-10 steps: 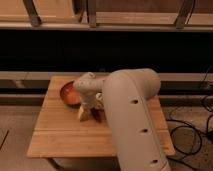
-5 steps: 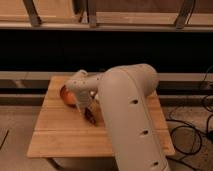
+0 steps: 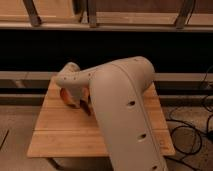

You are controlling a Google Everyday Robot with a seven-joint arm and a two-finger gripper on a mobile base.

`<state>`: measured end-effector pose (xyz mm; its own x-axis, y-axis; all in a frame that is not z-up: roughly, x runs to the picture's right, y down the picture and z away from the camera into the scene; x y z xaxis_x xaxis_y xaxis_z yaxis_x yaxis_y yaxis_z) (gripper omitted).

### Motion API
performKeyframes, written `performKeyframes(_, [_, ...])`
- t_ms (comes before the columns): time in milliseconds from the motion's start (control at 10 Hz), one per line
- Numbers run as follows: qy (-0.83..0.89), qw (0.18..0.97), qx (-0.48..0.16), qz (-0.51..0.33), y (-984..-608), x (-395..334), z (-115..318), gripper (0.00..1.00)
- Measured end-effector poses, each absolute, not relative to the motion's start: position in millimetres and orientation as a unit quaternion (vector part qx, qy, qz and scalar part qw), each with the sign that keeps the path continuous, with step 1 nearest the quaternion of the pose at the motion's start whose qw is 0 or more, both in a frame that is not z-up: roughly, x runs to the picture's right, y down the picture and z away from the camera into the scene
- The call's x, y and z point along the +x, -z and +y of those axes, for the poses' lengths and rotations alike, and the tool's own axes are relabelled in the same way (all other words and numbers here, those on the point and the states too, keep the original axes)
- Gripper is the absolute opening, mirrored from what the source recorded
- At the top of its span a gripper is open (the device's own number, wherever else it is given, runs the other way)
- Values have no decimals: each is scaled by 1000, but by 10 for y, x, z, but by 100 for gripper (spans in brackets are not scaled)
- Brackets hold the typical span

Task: Place the pepper in the ceramic cup

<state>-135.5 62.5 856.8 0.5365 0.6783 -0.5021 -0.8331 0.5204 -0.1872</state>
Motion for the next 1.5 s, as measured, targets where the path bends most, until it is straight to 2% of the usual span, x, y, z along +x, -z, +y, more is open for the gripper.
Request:
performKeyframes(300, [-474,847,-117,209,-8238,-883,16,0])
performKeyframes(600, [-521,817,-73,238,-7981,-242,-188,0])
performKeyframes(1100, [-520,818,-74,233,-8014,-299,-196,0])
performKeyframes(1500, [-577,796,11,183,-8019,195,-902,0])
